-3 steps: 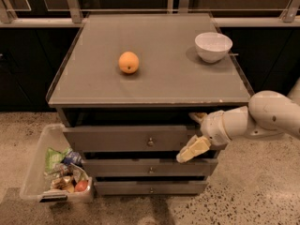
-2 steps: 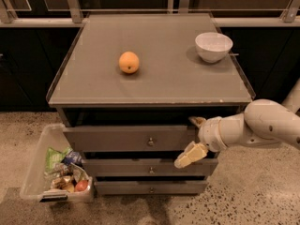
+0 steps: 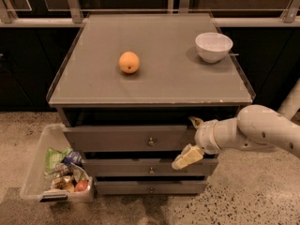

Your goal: Open top drawer

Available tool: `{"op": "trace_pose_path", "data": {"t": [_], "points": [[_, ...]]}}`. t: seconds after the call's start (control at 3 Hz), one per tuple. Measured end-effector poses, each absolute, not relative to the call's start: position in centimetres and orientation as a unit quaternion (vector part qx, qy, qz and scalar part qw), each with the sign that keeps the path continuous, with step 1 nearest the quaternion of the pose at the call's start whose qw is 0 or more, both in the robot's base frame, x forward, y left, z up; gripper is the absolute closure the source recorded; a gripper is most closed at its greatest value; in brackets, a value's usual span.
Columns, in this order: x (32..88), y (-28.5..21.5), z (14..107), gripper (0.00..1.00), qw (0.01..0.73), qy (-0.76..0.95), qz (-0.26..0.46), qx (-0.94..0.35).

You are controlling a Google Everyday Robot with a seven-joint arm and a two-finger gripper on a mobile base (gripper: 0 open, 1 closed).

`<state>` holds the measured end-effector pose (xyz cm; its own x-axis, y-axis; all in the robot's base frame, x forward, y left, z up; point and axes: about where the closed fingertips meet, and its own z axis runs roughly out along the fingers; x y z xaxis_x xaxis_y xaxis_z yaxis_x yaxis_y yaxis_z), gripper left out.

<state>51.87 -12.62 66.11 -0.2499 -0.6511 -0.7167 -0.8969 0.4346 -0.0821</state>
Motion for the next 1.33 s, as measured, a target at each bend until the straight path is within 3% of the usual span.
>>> {"op": "trace_pose_path", "data": {"t": [0.67, 1.33], "points": [[52.5, -11.7, 66.6, 0.0, 0.356, 0.759, 0.199, -0.507], [50.4, -11.8, 65.8, 0.0, 0.296, 0.779, 0.248, -0.493]]}}
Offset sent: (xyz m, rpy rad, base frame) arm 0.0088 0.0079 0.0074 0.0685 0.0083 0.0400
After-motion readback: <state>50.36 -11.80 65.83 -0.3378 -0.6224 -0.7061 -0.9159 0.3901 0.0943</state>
